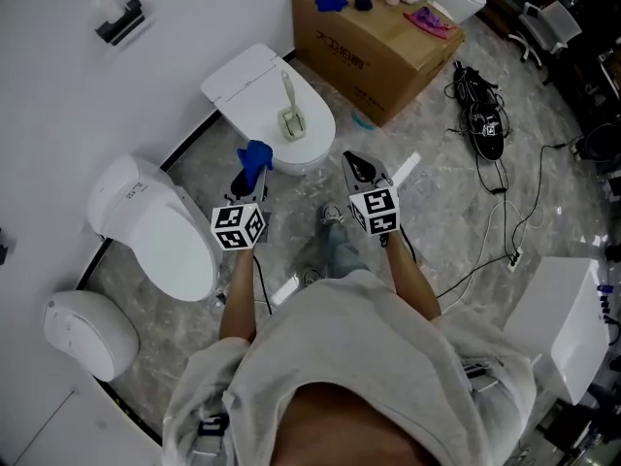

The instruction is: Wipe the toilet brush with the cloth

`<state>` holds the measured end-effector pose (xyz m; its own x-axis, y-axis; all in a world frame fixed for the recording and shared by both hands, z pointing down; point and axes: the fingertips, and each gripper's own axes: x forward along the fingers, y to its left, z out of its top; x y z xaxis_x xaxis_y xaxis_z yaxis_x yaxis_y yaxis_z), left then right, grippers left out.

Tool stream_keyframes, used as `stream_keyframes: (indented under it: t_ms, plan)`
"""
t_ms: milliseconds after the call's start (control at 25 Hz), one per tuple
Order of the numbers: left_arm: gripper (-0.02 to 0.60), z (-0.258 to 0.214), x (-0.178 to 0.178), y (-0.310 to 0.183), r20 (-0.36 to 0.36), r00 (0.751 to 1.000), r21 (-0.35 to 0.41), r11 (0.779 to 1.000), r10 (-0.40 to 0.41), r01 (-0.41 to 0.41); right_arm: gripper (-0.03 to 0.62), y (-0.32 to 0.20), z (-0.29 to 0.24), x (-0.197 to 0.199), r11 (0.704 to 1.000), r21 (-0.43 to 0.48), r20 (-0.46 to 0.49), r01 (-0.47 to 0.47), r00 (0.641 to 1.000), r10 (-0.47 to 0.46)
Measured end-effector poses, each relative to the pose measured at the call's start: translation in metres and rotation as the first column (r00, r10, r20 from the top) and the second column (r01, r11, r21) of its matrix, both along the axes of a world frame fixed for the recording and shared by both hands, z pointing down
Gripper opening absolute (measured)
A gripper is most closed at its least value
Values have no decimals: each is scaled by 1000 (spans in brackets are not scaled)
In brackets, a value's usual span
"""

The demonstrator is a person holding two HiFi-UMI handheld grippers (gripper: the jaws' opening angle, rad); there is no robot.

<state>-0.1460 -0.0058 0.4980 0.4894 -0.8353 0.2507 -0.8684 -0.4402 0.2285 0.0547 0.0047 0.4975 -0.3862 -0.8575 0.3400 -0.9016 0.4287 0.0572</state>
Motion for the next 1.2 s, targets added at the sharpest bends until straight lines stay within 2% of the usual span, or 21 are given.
stream_keyframes:
  t_ms: [320,680,1000,1200]
  plan:
    - [127,13,8,-57,20,999,-45,998,-45,46,32,-76,8,-6,997,-24,29,74,997,-74]
    - [127,29,20,-112,40,991,-107,985,-129,133,32,-153,20,-18,977,-61,55,202,979,-199]
    - [127,42,31,-154,61,981,-145,971,-184,191,32,-199,35,-21,952,-93,75,292,955,-286]
    - [127,54,34,-174,86,979,-165,967,-184,196,32,-213,47,-23,939,-119,77,322,946,-314]
